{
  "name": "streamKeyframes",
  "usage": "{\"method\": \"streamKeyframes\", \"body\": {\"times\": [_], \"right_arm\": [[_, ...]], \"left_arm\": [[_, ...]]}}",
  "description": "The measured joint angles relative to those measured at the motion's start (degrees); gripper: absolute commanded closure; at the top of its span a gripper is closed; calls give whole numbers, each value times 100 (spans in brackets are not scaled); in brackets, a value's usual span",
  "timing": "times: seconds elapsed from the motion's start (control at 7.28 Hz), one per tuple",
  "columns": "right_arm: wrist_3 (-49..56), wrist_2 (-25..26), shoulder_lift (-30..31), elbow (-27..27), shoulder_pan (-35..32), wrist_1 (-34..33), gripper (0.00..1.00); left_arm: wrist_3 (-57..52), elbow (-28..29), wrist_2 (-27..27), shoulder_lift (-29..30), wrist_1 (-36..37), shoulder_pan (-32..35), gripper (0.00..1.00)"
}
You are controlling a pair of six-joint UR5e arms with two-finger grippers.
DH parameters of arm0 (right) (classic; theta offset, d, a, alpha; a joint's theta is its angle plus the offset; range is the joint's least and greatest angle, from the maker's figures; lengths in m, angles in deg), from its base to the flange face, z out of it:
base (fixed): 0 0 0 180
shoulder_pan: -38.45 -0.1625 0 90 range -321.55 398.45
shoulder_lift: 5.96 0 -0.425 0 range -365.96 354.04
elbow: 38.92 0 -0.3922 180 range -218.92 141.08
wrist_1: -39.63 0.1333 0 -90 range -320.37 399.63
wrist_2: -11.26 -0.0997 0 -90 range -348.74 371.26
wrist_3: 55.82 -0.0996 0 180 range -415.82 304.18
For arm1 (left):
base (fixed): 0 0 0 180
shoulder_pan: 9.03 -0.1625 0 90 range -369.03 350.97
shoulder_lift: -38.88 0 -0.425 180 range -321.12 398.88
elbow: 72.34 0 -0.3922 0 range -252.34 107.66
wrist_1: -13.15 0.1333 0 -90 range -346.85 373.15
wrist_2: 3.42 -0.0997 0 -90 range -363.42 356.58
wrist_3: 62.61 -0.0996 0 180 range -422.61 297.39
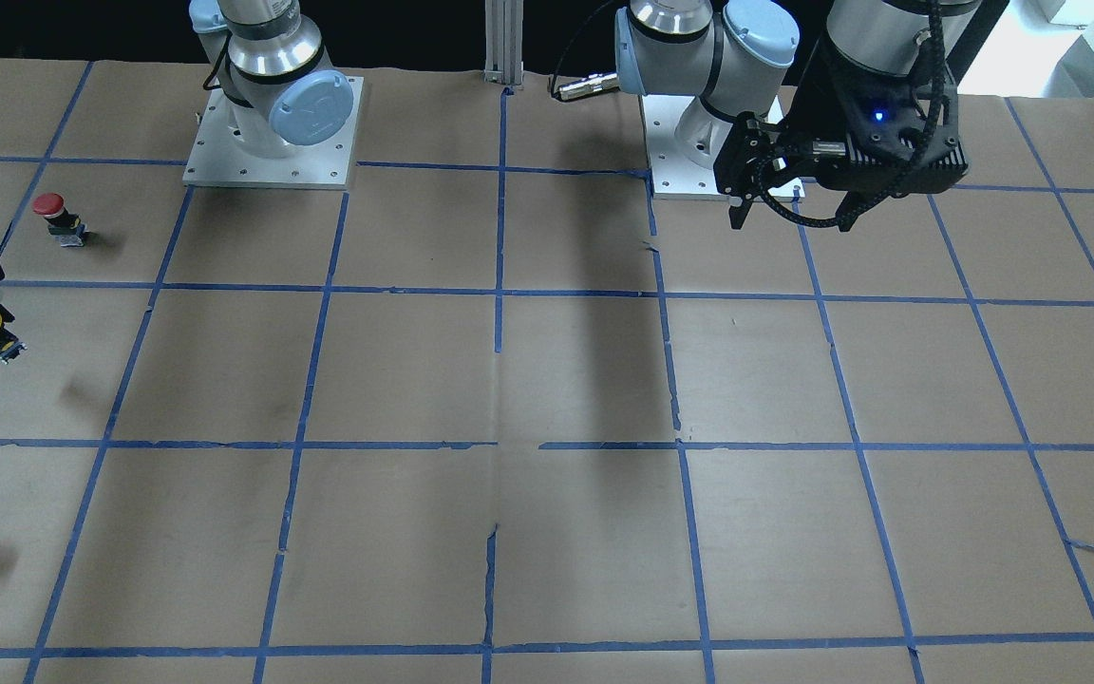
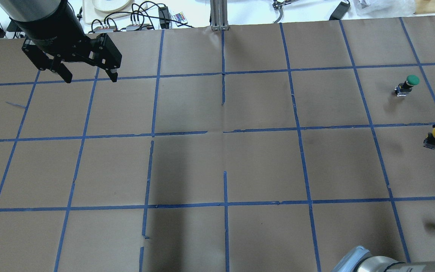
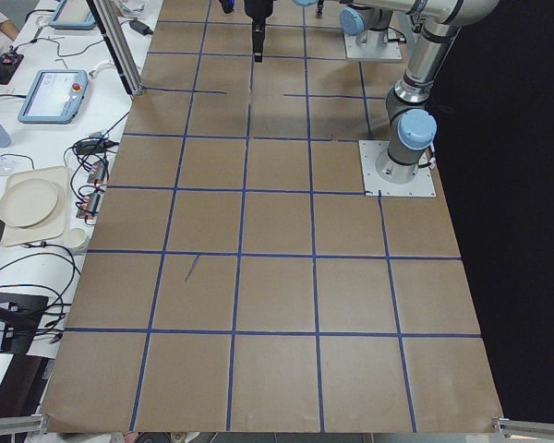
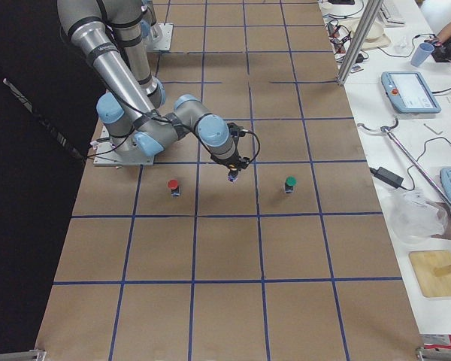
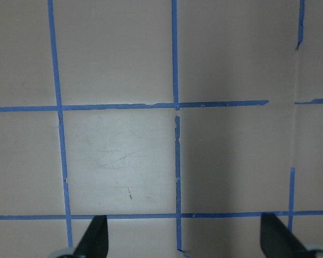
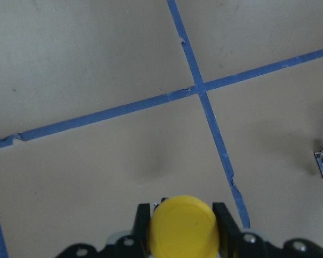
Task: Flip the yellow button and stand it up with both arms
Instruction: 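Lower the button upright onto the table and open the right gripper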
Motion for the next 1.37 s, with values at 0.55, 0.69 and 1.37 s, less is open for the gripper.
{"method": "streamKeyframes", "body": {"times": [0.55,0.69,1.37], "right_arm": [[1281,-328,-394,18,291,124,94],[1407,-332,-473,22,366,269,94],[1535,-337,-719,49,462,461,42]], "left_arm": [[-13,-45,16,-112,-37,-5,0],[-13,-57,28,-116,-24,-5,0],[-13,-28,67,-99,-6,-15,0]]}}
